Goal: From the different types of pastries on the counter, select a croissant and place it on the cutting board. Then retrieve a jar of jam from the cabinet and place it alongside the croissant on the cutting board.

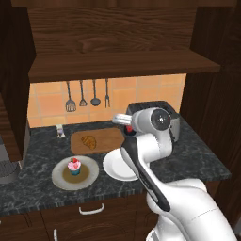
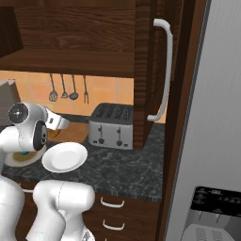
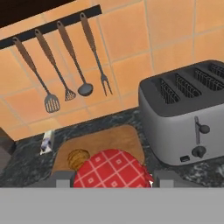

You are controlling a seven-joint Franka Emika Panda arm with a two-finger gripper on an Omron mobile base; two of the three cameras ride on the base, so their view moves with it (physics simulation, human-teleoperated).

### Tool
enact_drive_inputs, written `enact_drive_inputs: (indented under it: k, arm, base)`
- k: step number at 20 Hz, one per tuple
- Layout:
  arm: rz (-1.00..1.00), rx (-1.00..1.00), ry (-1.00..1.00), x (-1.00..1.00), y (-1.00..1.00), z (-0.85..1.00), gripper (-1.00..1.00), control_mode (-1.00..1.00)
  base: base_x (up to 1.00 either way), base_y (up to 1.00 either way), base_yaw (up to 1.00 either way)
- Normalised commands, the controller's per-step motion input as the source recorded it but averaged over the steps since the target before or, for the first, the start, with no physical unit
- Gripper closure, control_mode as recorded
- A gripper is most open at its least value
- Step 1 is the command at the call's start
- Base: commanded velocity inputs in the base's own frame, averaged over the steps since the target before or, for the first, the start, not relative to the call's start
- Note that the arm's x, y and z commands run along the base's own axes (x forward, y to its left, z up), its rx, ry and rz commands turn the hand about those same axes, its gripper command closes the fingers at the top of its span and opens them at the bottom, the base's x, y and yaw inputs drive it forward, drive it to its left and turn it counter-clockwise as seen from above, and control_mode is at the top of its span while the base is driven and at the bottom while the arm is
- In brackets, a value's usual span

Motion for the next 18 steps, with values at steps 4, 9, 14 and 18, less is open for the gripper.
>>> enact_drive_inputs:
  k: [4, 9, 14, 18]
  arm:
    - [0.04, 0.00, 0.00, 0.06, 0.06, -0.06, 1.00, -1.00]
    - [0.12, 0.00, 0.00, 0.21, 0.08, -0.18, 1.00, -1.00]
    - [0.05, 0.00, 0.00, 0.20, 0.02, -0.17, 1.00, -1.00]
    - [0.10, 0.00, 0.00, 0.37, 0.04, -0.18, 1.00, -1.00]
  base:
    - [0.00, 0.00, 0.00]
    - [0.00, 0.00, 0.00]
    - [0.00, 0.00, 0.00]
    - [0.00, 0.00, 0.00]
